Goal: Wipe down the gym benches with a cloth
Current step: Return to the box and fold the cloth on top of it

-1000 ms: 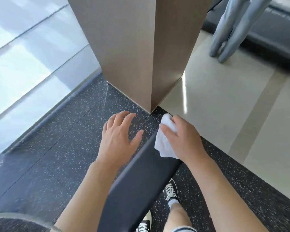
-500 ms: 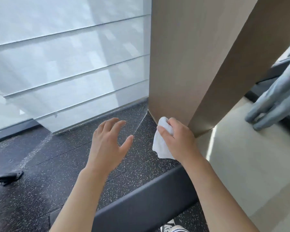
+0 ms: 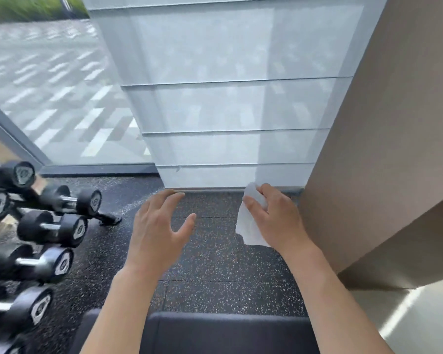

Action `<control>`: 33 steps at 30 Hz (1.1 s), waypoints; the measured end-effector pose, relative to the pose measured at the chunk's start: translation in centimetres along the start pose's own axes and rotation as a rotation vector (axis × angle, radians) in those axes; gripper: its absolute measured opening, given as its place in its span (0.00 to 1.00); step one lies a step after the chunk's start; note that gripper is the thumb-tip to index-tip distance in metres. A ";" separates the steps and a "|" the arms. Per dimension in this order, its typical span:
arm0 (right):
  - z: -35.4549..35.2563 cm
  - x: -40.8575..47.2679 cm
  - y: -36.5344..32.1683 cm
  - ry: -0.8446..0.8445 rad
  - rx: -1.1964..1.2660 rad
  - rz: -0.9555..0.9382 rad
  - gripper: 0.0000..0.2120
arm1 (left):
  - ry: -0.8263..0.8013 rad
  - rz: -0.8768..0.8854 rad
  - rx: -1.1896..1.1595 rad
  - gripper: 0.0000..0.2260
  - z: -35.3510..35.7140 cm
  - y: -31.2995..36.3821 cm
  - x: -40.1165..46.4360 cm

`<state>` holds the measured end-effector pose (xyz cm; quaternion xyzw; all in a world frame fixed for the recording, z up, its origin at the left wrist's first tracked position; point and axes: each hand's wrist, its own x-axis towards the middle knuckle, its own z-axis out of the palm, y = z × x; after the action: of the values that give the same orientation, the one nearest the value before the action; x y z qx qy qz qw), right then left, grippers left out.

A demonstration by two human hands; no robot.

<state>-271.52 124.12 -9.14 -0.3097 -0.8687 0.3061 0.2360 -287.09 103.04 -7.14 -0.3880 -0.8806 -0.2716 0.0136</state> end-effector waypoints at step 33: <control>27.6 -9.9 -45.5 -0.318 0.101 -0.503 0.14 | 0.445 -0.439 0.142 0.26 -34.2 -32.9 -23.5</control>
<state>-299.08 78.46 0.22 -0.0207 -0.9279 0.3256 0.1804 -299.84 52.31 1.09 -0.1180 -0.9355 -0.2839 0.1740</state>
